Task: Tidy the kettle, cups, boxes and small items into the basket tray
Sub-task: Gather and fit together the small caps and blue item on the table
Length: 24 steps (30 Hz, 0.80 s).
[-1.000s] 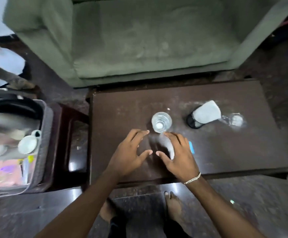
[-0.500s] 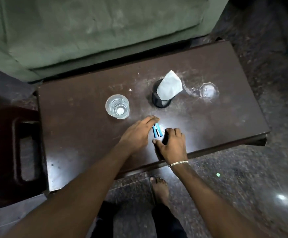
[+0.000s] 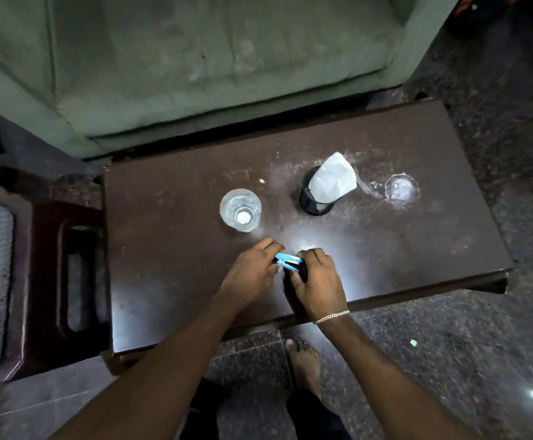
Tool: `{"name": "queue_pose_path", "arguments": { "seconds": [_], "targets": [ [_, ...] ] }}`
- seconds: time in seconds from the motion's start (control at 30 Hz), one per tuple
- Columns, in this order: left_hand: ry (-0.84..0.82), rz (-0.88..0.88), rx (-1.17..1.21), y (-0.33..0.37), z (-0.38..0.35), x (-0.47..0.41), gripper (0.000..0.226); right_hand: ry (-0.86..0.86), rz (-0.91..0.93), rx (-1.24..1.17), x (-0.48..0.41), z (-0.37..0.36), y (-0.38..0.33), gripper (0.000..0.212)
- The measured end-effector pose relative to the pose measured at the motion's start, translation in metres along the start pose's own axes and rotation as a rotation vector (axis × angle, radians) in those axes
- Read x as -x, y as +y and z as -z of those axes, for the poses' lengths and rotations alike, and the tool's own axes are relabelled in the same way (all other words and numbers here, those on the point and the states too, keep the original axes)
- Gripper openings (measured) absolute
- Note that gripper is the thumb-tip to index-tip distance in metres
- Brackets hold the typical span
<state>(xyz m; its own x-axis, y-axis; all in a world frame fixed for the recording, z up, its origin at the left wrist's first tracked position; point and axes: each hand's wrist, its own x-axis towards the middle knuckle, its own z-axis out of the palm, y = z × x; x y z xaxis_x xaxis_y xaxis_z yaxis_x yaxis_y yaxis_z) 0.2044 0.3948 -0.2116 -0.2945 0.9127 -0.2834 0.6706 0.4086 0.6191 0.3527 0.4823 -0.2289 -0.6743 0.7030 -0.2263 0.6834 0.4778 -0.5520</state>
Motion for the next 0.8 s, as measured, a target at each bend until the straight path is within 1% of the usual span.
{"name": "queue_pose_path", "arguments": {
  "seconds": [0.13, 0.33, 0.57, 0.7, 0.8],
  "targets": [
    [0.124, 0.059, 0.049, -0.017, 0.033, 0.042, 0.024, 0.007, 0.110, -0.047, 0.004, -0.001, -0.044, 0.034],
    [0.294, 0.120, 0.057, -0.061, 0.093, 0.112, 0.023, -0.026, 0.303, -0.068, 0.006, -0.014, -0.137, 0.036],
    [0.488, 0.197, 0.065, -0.119, 0.159, 0.203, 0.022, -0.095, 0.515, -0.037, 0.016, -0.049, -0.255, 0.036],
    [0.563, 0.277, 0.074, -0.151, 0.191, 0.258, 0.030, -0.138, 0.637, -0.084, 0.028, -0.072, -0.321, 0.036],
    [0.623, 0.316, 0.073, -0.172, 0.212, 0.297, 0.028, -0.159, 0.717, -0.093, 0.039, -0.091, -0.367, 0.037]
  ]
}}
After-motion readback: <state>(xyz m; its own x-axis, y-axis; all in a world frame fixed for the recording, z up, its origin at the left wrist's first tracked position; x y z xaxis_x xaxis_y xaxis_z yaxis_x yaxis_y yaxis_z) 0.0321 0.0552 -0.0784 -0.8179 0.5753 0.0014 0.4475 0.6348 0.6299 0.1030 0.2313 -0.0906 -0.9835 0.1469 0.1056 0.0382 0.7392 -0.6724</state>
